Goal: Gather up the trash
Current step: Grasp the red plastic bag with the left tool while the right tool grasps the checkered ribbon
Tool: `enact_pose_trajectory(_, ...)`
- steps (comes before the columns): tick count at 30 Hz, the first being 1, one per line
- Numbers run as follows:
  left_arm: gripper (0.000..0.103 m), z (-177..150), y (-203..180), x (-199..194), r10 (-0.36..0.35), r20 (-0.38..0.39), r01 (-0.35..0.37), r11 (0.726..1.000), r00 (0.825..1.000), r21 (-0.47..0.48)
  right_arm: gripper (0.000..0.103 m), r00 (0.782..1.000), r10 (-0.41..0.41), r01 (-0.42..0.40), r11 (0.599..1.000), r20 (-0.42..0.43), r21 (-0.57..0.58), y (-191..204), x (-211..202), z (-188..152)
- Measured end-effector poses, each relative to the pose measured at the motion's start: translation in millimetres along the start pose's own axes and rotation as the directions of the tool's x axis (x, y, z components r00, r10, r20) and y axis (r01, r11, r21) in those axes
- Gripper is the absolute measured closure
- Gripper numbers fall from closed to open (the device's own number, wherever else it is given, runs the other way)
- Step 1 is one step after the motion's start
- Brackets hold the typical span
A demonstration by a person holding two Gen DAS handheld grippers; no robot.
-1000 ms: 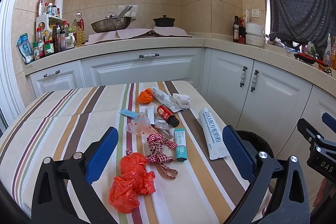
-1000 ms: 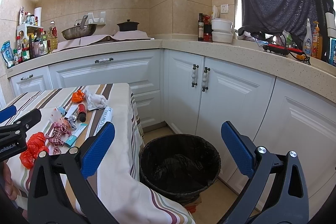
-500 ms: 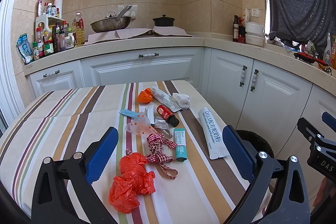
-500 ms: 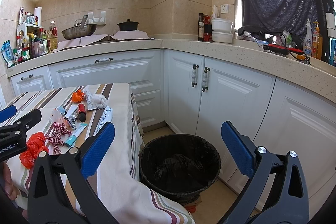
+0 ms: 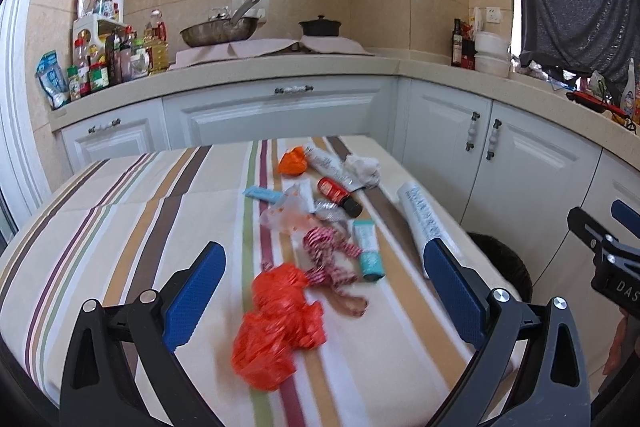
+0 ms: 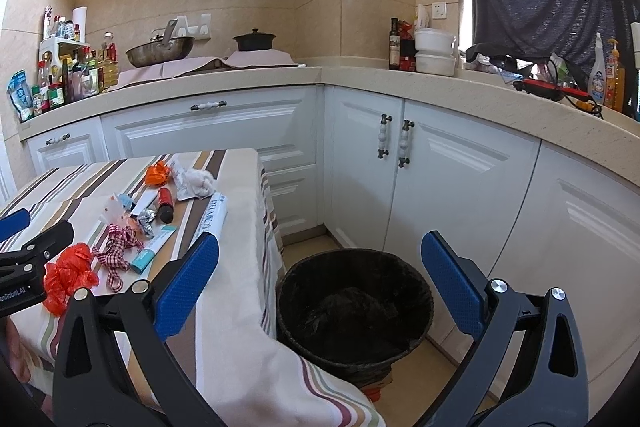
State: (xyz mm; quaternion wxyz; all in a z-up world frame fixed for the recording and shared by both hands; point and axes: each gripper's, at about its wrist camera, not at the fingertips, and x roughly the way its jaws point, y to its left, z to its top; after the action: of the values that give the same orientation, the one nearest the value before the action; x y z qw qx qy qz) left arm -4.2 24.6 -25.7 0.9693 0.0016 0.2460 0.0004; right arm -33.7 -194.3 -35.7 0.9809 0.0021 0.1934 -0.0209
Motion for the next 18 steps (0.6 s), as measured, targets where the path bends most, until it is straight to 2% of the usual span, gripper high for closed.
enact_pose_trajectory(5, 0.006, -13.3, 14.8, 4.8, 0.045, -0.049, -0.046, 0.999, 0.998, -0.012, 0.004, 0.999, 0.026, -0.027, 1.000, -0.028, -0.009, 8.8, 8.8, -5.9)
enact_pose_trajectory(8, 0.006, -19.7, 20.1, 9.3, 0.053, -0.080, -0.054, 0.998, 0.995, -0.019, 0.004, 0.998, 0.038, -0.039, 0.999, -0.040, -0.010, 11.9, 13.7, -8.3)
enact_pose_trajectory(18, 0.008, -25.4, 20.7, 31.2, 0.055, -0.113, -0.056, 0.998, 0.992, -0.008, 0.004, 0.995, 0.068, -0.070, 0.997, -0.073, -0.019, 23.4, 25.9, -12.9)
